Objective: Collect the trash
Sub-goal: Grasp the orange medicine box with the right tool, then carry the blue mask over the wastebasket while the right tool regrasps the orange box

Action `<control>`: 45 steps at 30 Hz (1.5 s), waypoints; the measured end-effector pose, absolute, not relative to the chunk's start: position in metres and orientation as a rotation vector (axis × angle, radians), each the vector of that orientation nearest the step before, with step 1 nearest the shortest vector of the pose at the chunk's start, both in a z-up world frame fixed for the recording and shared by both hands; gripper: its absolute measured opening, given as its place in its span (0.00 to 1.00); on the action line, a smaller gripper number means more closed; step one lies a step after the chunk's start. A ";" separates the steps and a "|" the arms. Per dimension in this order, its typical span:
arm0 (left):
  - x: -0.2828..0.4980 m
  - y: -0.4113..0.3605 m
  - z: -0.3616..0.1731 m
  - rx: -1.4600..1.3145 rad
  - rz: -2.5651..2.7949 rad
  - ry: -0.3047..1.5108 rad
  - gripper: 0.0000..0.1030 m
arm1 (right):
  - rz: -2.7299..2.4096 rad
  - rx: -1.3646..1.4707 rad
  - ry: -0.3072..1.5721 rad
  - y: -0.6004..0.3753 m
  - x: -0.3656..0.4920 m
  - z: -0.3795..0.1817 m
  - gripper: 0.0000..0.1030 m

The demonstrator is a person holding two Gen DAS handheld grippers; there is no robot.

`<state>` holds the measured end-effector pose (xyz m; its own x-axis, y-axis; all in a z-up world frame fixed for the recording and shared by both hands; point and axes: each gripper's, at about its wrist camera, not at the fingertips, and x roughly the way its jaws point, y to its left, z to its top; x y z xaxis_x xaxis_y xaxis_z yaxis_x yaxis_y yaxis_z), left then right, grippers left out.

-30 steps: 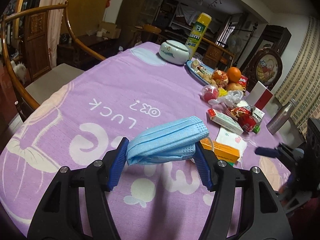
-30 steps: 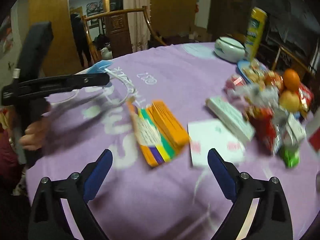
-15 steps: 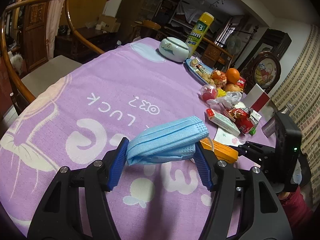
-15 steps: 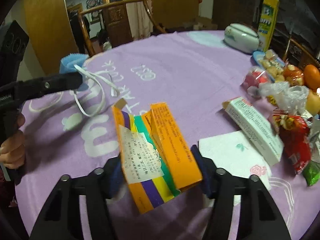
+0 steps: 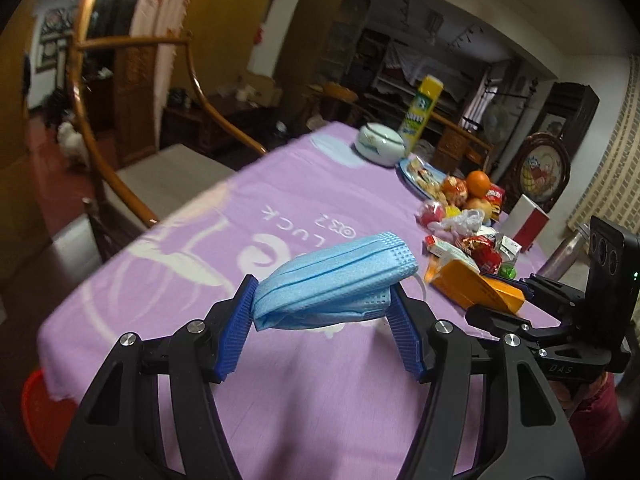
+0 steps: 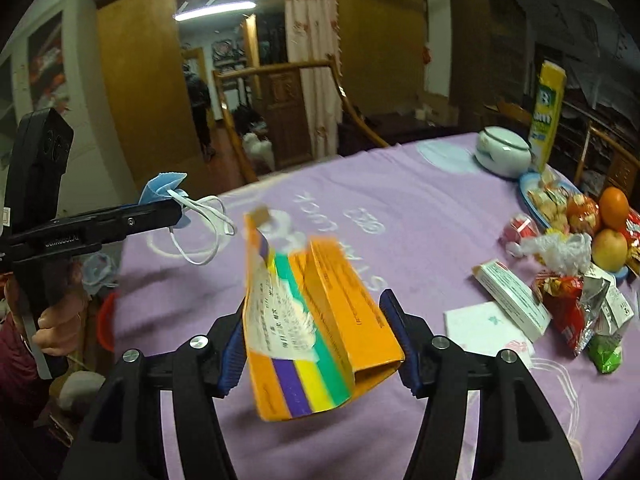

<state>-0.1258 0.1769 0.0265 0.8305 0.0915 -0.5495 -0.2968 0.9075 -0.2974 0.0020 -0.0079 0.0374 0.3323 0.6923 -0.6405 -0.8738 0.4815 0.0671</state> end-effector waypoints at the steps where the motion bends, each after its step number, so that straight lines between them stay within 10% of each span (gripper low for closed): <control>1: -0.132 0.175 0.030 -0.376 0.223 0.550 0.60 | 1.052 -0.314 0.657 -0.008 -0.003 0.040 0.59; 14: -0.207 0.122 0.068 -0.222 0.386 0.469 0.60 | 1.103 -0.322 0.623 -0.004 -0.047 0.056 0.49; 19: -0.210 0.109 0.068 -0.179 0.398 0.472 0.60 | 1.072 -0.367 0.697 -0.001 -0.041 0.030 0.75; 27: -0.222 0.119 0.060 -0.193 0.401 0.483 0.60 | 1.177 -0.344 0.769 -0.028 -0.029 0.004 0.92; 45: -0.312 0.218 -0.002 -0.391 0.709 0.581 0.60 | 1.030 -0.440 0.920 0.030 -0.030 -0.040 0.94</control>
